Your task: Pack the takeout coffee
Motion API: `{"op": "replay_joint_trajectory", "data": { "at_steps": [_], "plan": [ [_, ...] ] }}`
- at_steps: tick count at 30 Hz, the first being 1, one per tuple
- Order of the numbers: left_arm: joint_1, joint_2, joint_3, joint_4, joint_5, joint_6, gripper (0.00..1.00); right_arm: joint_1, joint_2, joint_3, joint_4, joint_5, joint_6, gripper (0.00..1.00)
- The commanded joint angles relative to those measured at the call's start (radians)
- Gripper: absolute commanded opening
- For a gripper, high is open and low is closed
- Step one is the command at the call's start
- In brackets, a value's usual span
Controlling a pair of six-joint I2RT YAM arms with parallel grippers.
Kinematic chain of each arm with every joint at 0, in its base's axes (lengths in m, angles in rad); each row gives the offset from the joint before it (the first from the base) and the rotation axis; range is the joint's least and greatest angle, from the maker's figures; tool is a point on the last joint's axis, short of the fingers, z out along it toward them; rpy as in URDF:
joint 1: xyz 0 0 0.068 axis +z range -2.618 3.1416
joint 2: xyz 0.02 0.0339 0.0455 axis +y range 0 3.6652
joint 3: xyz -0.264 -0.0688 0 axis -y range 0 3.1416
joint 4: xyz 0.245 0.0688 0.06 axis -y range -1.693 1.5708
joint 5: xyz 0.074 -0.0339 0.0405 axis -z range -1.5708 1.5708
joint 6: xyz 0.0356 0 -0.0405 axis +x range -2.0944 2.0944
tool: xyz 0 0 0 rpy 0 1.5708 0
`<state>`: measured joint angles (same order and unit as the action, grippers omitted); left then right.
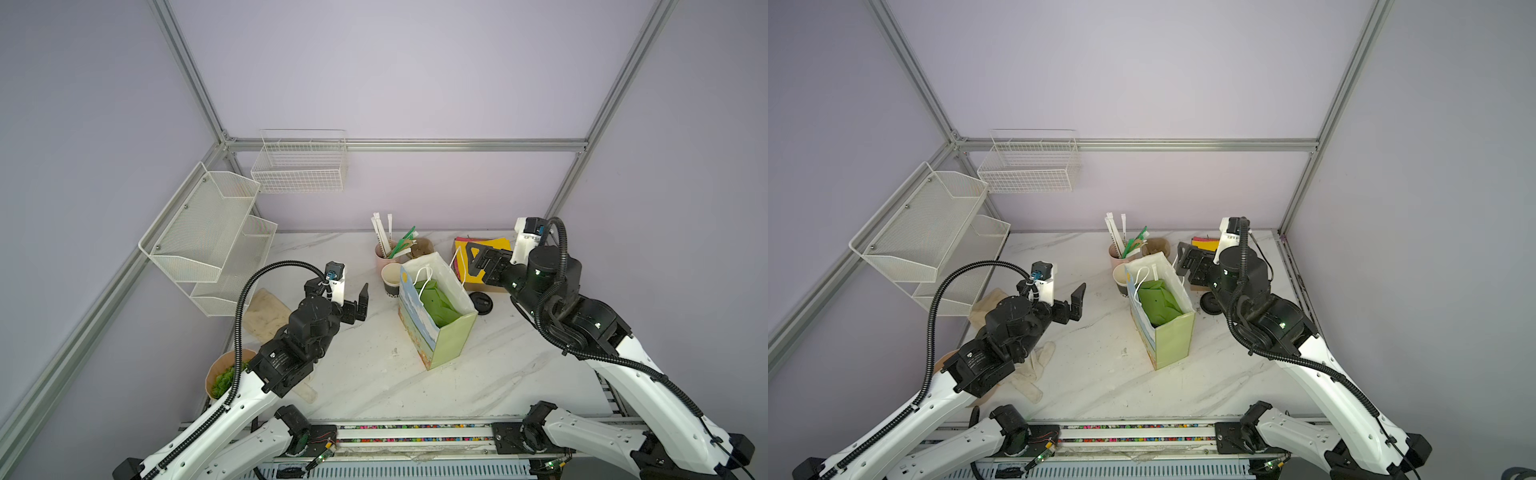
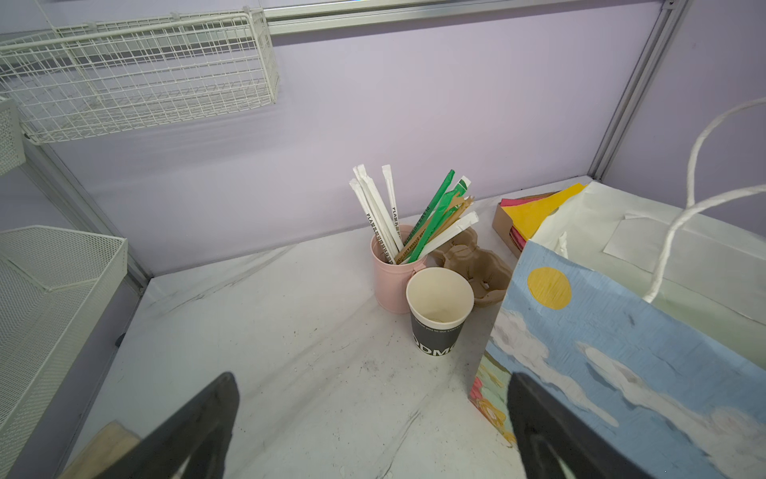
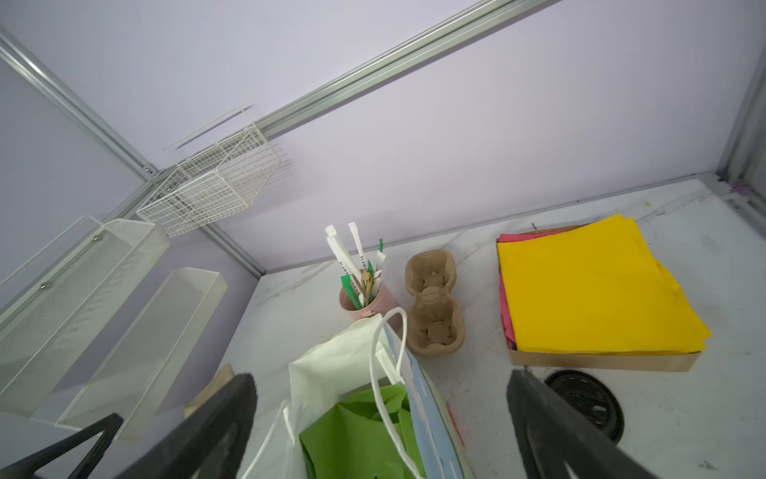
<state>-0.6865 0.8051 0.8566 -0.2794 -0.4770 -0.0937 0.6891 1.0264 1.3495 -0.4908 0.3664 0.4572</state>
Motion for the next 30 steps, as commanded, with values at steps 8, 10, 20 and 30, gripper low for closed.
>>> {"op": "replay_joint_trajectory", "data": {
  "at_steps": [8,10,20,30],
  "plan": [
    [0.005,0.002,-0.040,0.022,-0.067,-0.041,1.00,-0.107,-0.027,-0.079,0.015,0.323,-0.009,0.97],
    [0.006,0.032,-0.051,0.033,-0.108,-0.063,1.00,-0.179,0.009,-0.113,0.035,0.343,-0.010,0.97],
    [0.011,0.227,-0.173,0.248,-0.423,0.035,1.00,-0.328,0.110,-0.528,0.761,0.636,-0.256,0.97],
    [0.208,0.218,-0.383,0.572,-0.393,0.062,1.00,-0.468,0.331,-0.924,1.515,0.373,-0.285,0.97]
  ]
}}
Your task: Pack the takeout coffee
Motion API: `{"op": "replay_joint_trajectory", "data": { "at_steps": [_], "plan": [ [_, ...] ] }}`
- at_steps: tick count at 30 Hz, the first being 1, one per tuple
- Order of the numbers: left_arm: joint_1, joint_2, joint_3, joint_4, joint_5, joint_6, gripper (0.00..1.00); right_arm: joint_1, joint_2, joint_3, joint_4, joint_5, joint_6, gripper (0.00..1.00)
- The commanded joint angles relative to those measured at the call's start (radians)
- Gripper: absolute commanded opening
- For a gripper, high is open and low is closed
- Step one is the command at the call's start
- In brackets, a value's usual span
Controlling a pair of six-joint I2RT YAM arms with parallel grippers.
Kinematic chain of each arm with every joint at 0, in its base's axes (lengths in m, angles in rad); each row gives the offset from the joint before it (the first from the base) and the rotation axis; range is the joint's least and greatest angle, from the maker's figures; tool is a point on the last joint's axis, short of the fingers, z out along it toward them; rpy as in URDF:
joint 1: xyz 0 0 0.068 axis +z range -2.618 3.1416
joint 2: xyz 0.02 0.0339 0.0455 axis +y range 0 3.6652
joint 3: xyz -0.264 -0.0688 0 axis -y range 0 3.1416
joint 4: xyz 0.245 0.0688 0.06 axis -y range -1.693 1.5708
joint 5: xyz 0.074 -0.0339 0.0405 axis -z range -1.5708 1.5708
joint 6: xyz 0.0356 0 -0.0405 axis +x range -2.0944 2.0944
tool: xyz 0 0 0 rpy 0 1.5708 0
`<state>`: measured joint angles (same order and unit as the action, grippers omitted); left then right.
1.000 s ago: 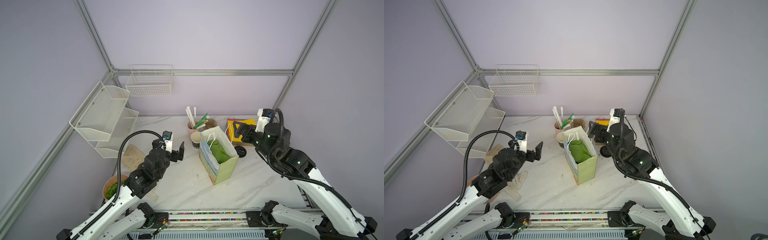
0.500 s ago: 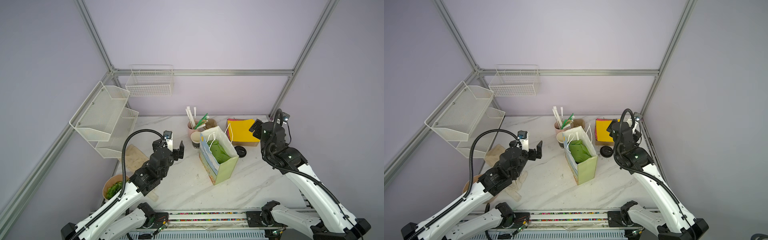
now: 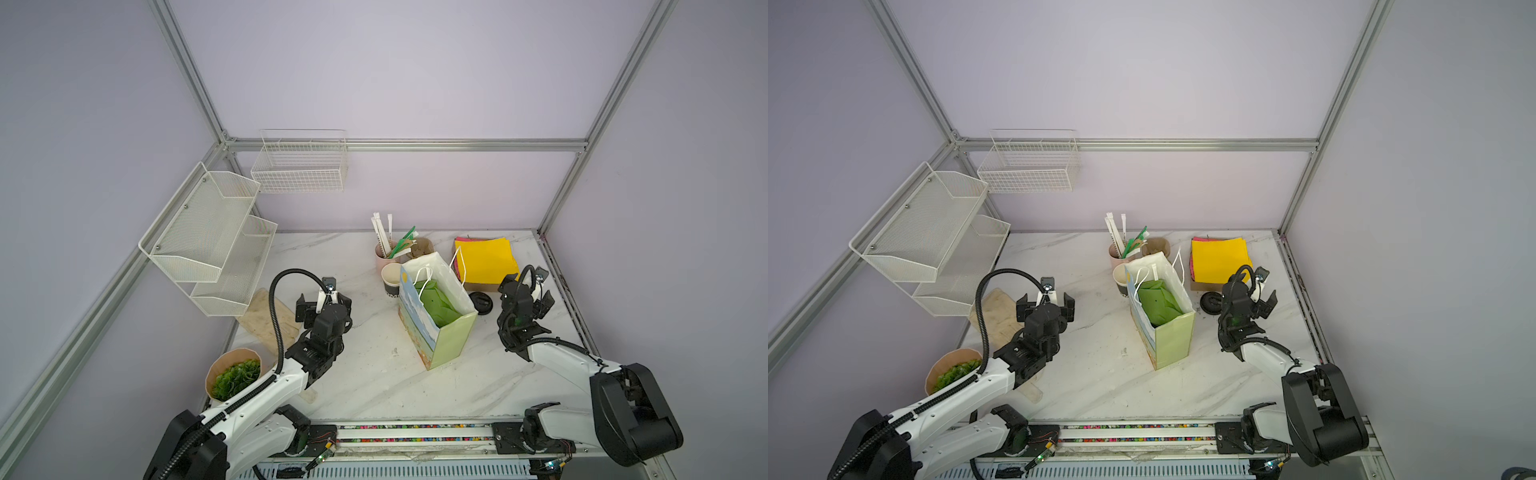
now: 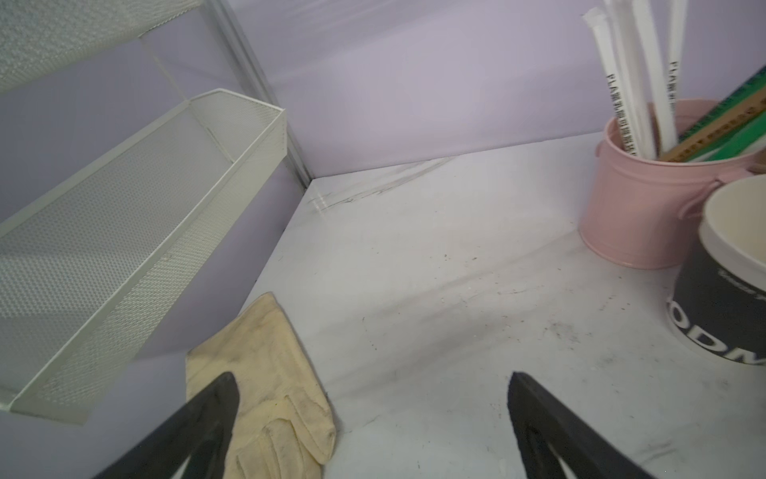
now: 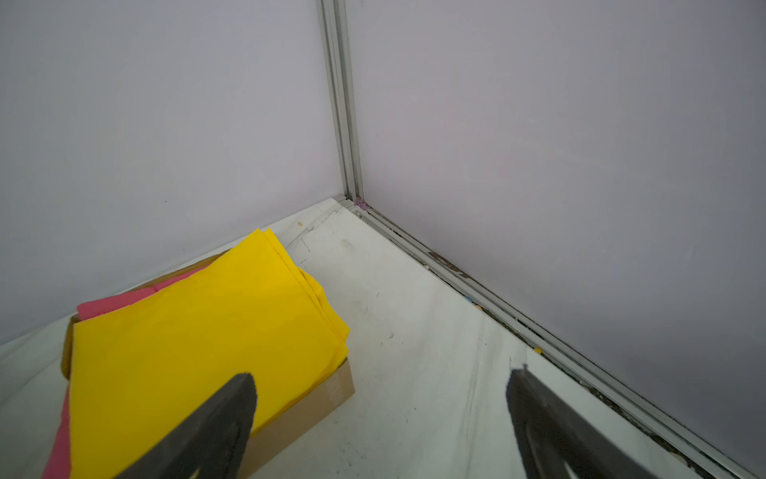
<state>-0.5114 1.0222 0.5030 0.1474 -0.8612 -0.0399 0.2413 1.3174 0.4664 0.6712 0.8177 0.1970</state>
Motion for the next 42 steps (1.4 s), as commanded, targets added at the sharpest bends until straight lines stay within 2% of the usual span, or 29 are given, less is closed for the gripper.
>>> {"op": "replay_joint_trajectory", "data": {
  "at_steps": [1,5,7,9,10,12,13,14,15,16,17,18,20,22,23,24,26,27,28,30,32,42],
  "plan": [
    [0.050,0.017,-0.031,0.149,0.006,0.006,1.00,-0.030,0.084,-0.047,0.401,-0.109,-0.041,0.97],
    [0.143,0.092,-0.041,0.191,0.031,-0.047,1.00,-0.039,0.240,-0.042,0.515,-0.148,-0.104,0.97],
    [0.196,0.120,-0.060,0.251,0.084,-0.033,1.00,-0.050,0.309,-0.081,0.673,-0.154,-0.140,0.97],
    [0.249,0.146,-0.084,0.315,0.128,-0.037,1.00,-0.070,0.382,-0.116,0.831,-0.202,-0.162,0.97],
    [0.272,0.163,-0.093,0.346,0.138,-0.057,1.00,-0.081,0.396,-0.105,0.855,-0.244,-0.183,0.97],
    [0.326,0.196,-0.116,0.405,0.169,-0.103,1.00,-0.095,0.390,-0.047,0.687,-0.367,-0.157,0.97],
    [0.349,0.220,-0.129,0.453,0.188,-0.120,1.00,-0.103,0.430,-0.040,0.690,-0.422,-0.171,0.97],
    [0.370,0.242,-0.131,0.480,0.205,-0.134,1.00,-0.102,0.494,-0.062,0.835,-0.428,-0.223,0.97],
    [0.388,0.269,-0.127,0.494,0.224,-0.135,1.00,-0.102,0.497,-0.056,0.876,-0.429,-0.238,0.97],
    [0.400,0.299,-0.129,0.528,0.226,-0.129,1.00,-0.103,0.448,-0.001,0.648,-0.427,-0.172,0.97],
    [0.410,0.323,-0.125,0.558,0.234,-0.118,1.00,-0.105,0.460,-0.003,0.643,-0.429,-0.165,0.97],
    [0.419,0.342,-0.110,0.559,0.249,-0.097,1.00,-0.107,0.494,-0.027,0.784,-0.426,-0.223,0.97],
    [0.428,0.370,-0.107,0.601,0.278,-0.062,1.00,-0.107,0.454,-0.009,0.659,-0.429,-0.171,0.97],
    [0.450,0.425,-0.115,0.650,0.291,-0.084,1.00,-0.105,0.483,-0.026,0.773,-0.421,-0.225,0.97],
    [0.462,0.441,-0.112,0.666,0.296,-0.086,1.00,-0.105,0.469,-0.021,0.729,-0.414,-0.217,0.97],
    [0.471,0.450,-0.102,0.653,0.329,-0.085,1.00,-0.105,0.460,-0.017,0.686,-0.416,-0.185,0.97],
    [0.489,0.476,-0.098,0.669,0.449,-0.054,1.00,-0.105,0.477,-0.025,0.755,-0.417,-0.222,0.97],
    [0.492,0.504,-0.113,0.690,0.493,-0.043,1.00,-0.105,0.470,-0.020,0.728,-0.415,-0.217,0.97],
    [0.493,0.536,-0.114,0.760,0.486,-0.024,1.00,-0.106,0.464,-0.018,0.702,-0.411,-0.195,0.97],
    [0.493,0.526,-0.104,0.716,0.489,-0.041,1.00,-0.105,0.474,-0.023,0.737,-0.414,-0.211,0.97],
    [0.493,0.540,-0.117,0.767,0.488,-0.027,1.00,-0.105,0.469,-0.020,0.723,-0.412,-0.214,0.97],
    [0.491,0.537,-0.128,0.789,0.491,-0.021,1.00,-0.106,0.471,-0.016,0.719,-0.423,-0.214,0.97]
  ]
}}
